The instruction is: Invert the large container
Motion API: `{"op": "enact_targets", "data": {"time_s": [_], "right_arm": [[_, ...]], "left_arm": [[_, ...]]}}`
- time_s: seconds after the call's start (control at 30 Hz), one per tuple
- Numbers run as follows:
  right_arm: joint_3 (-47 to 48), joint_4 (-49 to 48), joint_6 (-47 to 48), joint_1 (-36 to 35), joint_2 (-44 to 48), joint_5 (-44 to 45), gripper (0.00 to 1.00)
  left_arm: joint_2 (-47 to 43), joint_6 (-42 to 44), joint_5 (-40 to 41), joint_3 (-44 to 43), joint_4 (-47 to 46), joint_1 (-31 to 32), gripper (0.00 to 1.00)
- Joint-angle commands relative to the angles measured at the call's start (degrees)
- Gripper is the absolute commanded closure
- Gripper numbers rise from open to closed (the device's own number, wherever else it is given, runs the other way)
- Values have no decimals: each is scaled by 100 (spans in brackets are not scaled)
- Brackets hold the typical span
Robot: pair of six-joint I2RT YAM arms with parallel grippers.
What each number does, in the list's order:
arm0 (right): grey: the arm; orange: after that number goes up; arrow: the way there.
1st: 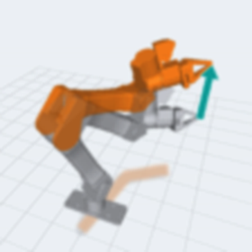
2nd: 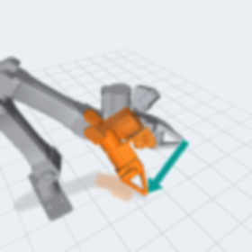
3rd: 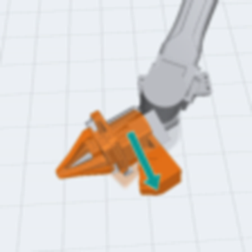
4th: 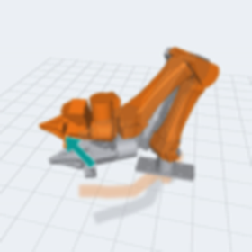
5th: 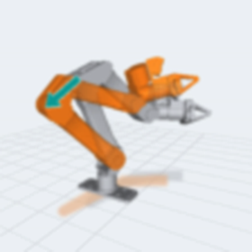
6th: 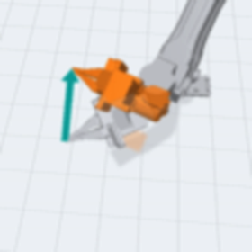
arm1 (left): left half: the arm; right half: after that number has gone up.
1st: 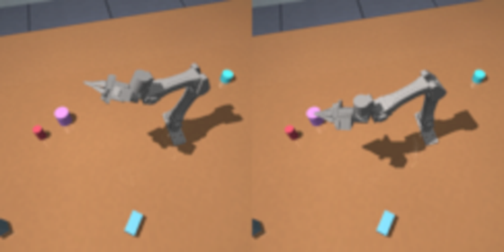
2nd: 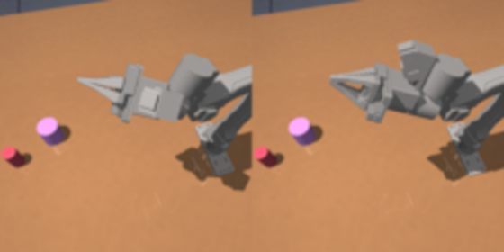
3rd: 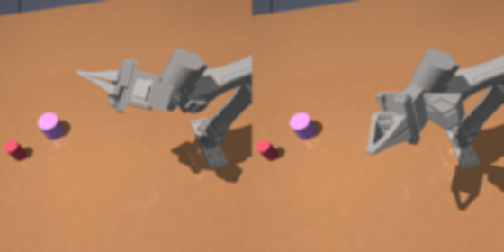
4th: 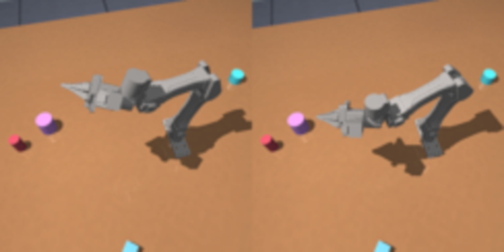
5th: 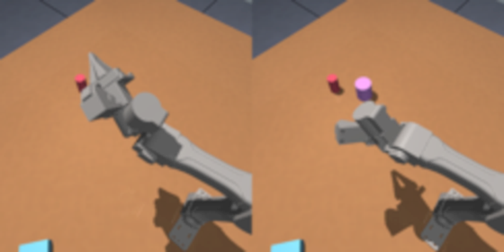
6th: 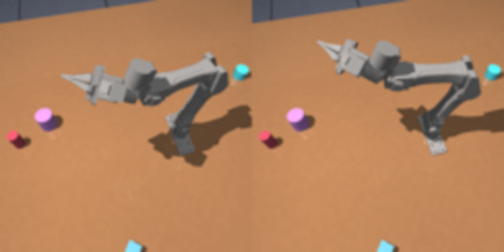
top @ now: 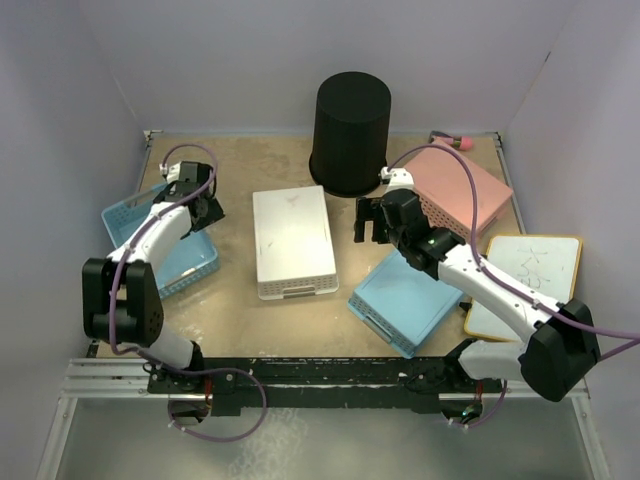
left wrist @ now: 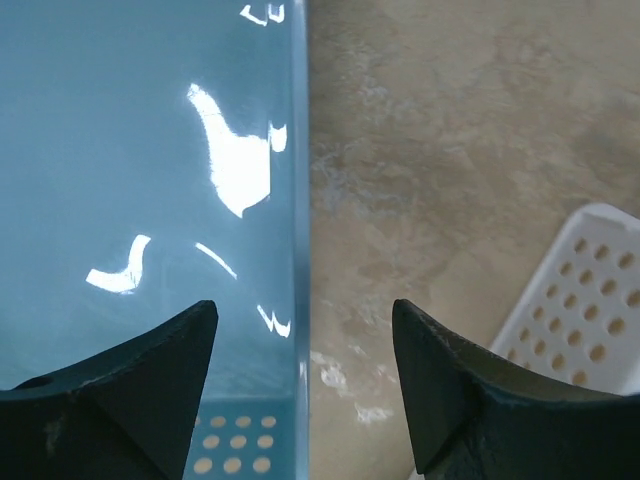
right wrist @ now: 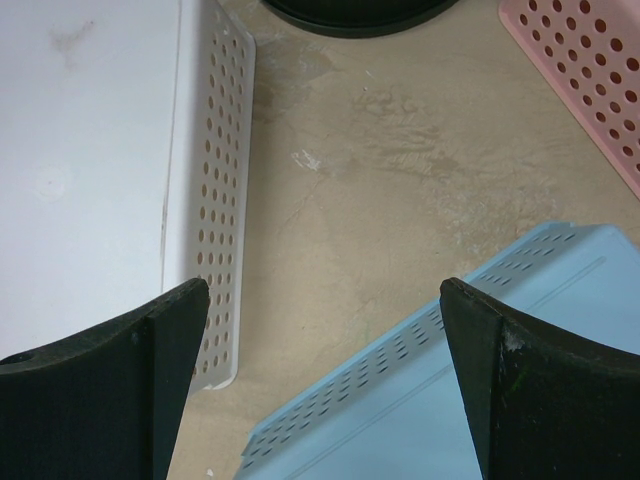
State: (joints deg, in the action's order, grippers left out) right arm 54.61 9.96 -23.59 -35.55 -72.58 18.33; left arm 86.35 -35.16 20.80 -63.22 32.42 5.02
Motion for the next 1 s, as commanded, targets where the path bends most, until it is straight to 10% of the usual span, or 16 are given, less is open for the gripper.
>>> {"op": "enact_targets", "data": {"time_s": [0.0, 0.27, 0.6, 0.97], "right_arm": [[-102, -82, -39, 31, 297, 27, 0], [-153, -60, -71, 35, 375, 11, 0], [-135, -64, -110, 31, 374, -24, 0], [-179, 40, -109, 31, 456, 66, 0]], "left_arm": [[514, -128, 426, -71, -526, -185, 37], [554, -18, -912, -422, -809, -185, 100], [125, 193, -3293, -1399, -1501, -228, 100], [153, -2366, -5886, -346, -4921, -737, 100]]}}
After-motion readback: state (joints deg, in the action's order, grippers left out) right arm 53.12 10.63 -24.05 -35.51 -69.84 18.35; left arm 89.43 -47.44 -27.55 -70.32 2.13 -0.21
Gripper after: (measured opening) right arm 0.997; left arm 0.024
